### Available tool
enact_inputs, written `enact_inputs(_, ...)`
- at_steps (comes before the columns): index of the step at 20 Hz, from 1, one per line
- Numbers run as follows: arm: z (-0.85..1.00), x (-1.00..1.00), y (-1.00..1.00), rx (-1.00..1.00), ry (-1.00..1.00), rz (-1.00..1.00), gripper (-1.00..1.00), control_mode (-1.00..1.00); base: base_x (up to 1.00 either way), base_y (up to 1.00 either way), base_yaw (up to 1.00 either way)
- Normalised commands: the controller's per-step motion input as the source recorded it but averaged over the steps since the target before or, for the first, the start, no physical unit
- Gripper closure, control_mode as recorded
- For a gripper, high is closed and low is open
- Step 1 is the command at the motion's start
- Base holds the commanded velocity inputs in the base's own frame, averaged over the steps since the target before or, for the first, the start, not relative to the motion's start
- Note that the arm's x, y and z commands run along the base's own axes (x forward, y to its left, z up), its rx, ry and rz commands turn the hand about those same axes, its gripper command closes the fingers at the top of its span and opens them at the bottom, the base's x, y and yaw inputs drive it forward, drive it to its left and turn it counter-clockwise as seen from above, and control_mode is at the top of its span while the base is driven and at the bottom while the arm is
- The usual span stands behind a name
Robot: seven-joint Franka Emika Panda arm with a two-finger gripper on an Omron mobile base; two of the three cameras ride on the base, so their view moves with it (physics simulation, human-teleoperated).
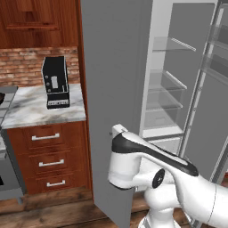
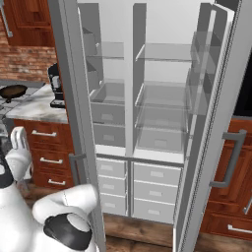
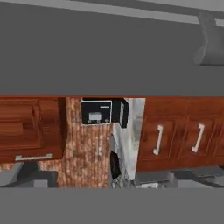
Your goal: Place one of the steaks on the plate and the other in the bowl. Then place the bowl in the fridge.
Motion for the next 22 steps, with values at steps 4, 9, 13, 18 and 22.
enact_inputs(4, 1.00, 0.00, 0.03, -0.46, -0.46, 0.00, -1.00, -1.00, 0.00, 0.00, 0.00)
enact_inputs(9, 1.00, -0.01, -0.45, -0.31, -0.26, -0.14, -1.00, -1.00, 0.00, 0.00, 0.00)
enact_inputs(13, 1.00, -0.56, -0.26, -0.45, -0.17, 0.15, -1.00, -1.00, 0.00, 0.00, 0.00)
enact_inputs(18, 1.00, -0.91, -0.24, -0.52, -0.14, 0.38, -1.00, -1.00, 0.00, 0.00, 0.00)
enact_inputs(22, 1.00, -0.25, -0.53, -0.48, -0.04, 0.50, -1.00, -1.00, 0.00, 0.00, 0.00)
